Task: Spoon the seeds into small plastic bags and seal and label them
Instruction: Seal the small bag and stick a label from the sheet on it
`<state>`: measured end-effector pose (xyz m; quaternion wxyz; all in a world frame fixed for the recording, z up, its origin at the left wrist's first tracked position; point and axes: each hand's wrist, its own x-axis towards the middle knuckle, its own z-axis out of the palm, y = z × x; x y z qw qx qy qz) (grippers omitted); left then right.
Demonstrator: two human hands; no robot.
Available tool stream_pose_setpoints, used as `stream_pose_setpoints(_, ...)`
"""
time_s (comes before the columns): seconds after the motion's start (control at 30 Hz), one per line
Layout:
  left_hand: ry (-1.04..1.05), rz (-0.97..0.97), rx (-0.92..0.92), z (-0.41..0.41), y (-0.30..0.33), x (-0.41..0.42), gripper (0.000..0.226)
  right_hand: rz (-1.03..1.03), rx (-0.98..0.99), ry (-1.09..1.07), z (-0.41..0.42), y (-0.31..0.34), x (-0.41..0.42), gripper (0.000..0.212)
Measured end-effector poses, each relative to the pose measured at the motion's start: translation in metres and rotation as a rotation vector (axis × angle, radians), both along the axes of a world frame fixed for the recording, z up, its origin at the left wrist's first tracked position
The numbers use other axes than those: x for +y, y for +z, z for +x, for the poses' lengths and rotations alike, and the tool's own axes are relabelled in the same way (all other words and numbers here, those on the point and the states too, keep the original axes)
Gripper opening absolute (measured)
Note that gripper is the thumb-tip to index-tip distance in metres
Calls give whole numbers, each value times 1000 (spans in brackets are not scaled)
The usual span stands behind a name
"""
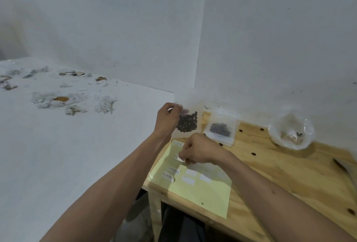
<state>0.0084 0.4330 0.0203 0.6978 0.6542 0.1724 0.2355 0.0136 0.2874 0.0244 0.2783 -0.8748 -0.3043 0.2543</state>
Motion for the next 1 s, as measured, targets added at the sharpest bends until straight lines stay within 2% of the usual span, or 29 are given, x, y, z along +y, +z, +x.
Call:
stream_pose_setpoints(0.13, -21, -2, 14, 3, -1, -3, 13, 282, 104, -152, 10, 14, -19, 11)
stream_pose_setpoints(0.2, -47, -52, 20, 6, 1, -10, 13, 393, -5, -267, 21, 22, -30, 3)
stream_pose_setpoints(0.3, -97, -84, 22, 11, 4, -26, 16, 515, -163, -420, 43, 34, -46, 3)
stream_pose_setpoints(0.4, -186, -99, 9, 17, 9, -45, 20, 575, -240, -491, 58, 42, -58, 5)
stream_pose_setpoints(0.5, -256, -92, -2, 24, 15, -63, 24, 588, -327, -522, 63, 46, -66, 7)
stream_pose_setpoints(0.63, -299, -89, -15, 33, 21, -80, 19, 570, -422, -552, 71, 46, -78, 10)
stream_pose_setpoints(1.0, -293, -21, 0, 43, 24, -98, 21, 518, -495, -504, 82, 50, -95, 10)
